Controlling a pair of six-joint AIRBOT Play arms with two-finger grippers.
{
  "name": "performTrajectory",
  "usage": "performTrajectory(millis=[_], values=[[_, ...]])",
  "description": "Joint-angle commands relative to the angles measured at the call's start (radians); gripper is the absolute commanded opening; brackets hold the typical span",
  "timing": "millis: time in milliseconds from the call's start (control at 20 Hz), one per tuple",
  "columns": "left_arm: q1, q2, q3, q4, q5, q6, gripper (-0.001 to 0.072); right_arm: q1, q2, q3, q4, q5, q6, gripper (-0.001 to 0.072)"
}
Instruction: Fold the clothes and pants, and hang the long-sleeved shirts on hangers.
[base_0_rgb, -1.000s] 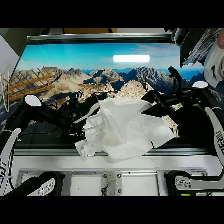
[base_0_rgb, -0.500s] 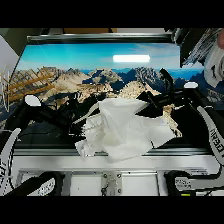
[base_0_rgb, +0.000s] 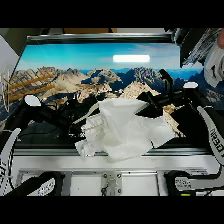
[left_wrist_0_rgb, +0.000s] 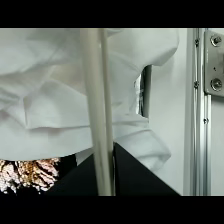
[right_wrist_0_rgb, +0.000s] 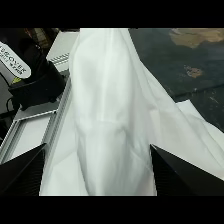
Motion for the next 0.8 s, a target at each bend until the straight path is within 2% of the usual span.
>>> performTrajectory(millis=[0,350,400,450,500,550,750], values=[[0.000,0.000,0.000,-0.003,0.001,0.000,0.0014,0.000,-0.001,-0.001,0.005,-0.004,0.000,0.0707],[0.000,0.000,0.000,-0.003,0.001,0.000,0.0014,0.000,-0.001,-0.001,0.008,-0.003,0.000,0.0705],[0.000,0.000,0.000,-0.003,0.001,0.000,0.0014,0.000,-0.001,-0.001,0.008,-0.003,0.000,0.0644],[0.000,0.000,0.000,-0.003,0.001,0.000,0.0014,0.000,-0.001,-0.001,0.008,-0.002,0.000,0.0395],[0.000,0.000,0.000,-0.003,0.001,0.000,0.0015,0.000,-0.001,-0.001,0.008,-0.001,0.000,0.0105],[0.000,0.000,0.000,-0.003,0.001,0.000,0.0014,0.000,-0.001,-0.001,0.008,0.000,-0.002,0.0015],[0.000,0.000,0.000,-0.003,0.001,0.000,0.0014,0.000,-0.001,-0.001,0.008,-0.001,-0.003,0.0014]])
